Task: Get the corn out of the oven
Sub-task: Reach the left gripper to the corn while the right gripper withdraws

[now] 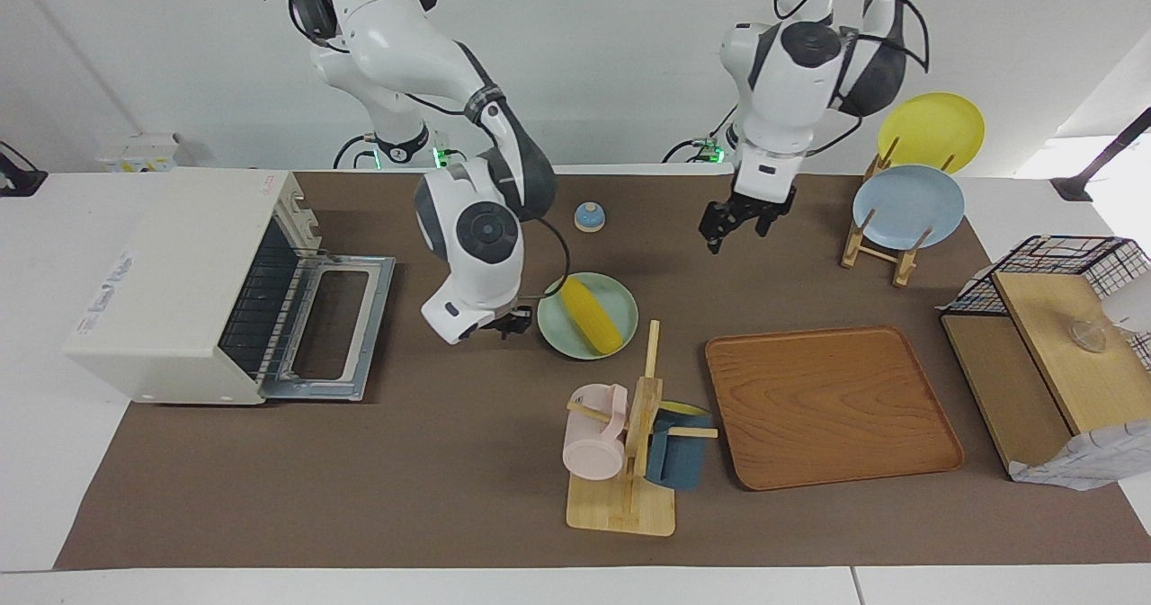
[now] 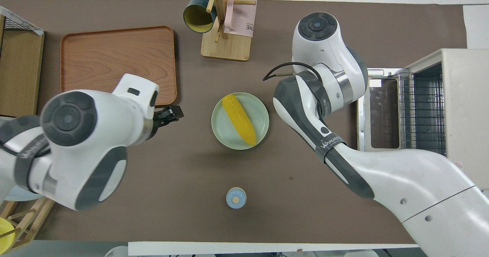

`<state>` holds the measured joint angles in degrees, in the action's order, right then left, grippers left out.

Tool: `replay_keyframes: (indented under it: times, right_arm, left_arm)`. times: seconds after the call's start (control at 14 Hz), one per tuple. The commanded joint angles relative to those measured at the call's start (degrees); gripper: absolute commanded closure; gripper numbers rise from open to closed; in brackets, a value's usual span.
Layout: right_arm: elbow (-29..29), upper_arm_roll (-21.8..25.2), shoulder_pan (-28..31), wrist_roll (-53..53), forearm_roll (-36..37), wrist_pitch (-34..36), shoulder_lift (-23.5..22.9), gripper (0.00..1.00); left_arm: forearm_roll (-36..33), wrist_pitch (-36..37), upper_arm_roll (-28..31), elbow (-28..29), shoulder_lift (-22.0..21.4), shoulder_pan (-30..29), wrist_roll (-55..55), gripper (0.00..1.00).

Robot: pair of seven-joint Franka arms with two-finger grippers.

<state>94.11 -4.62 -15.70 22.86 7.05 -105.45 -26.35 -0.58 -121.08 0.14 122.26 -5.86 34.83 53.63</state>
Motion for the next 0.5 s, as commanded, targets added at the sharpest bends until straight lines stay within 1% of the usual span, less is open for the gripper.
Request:
replay_keyframes:
  times: [0.0, 0.07, 0.21, 0.29, 0.36, 0.43]
  right_arm:
    - [11.2, -0.9, 3.7, -3.9, 3.0, -4.7, 5.3, 0.92]
    - [12.3, -0.9, 4.9, -5.0, 4.5, -4.8, 5.7, 0.94]
    - [13.9, -0.8, 5.2, -4.9, 5.3, -4.8, 6.0, 0.96]
    - [15.2, -0.8, 5.4, -4.8, 7.1, -5.1, 6.4, 0.96]
    - [16.0, -0.8, 6.3, -5.2, 9.8, -5.5, 6.7, 0.96]
    - [16.7, -0.9, 7.2, -5.2, 11.1, -5.6, 6.8, 0.96]
  left_arm:
    - [-0.4, -3.5, 1.3, -6.0, 9.2, 6.6, 8.2, 0.00]
    - [-0.4, -3.6, 1.3, -9.2, 13.1, 8.2, 9.9, 0.00]
    - [-0.3, -4.6, 1.3, -13.0, 17.7, 9.5, 10.6, 0.00]
    - [-0.2, -6.6, 1.2, -13.8, 19.6, 9.9, 11.6, 0.00]
    - [-0.3, -9.5, 1.4, -14.7, 22.6, 10.9, 15.7, 0.00]
    - [-0.4, -11.1, 1.5, -17.0, 26.6, 11.8, 18.3, 0.00]
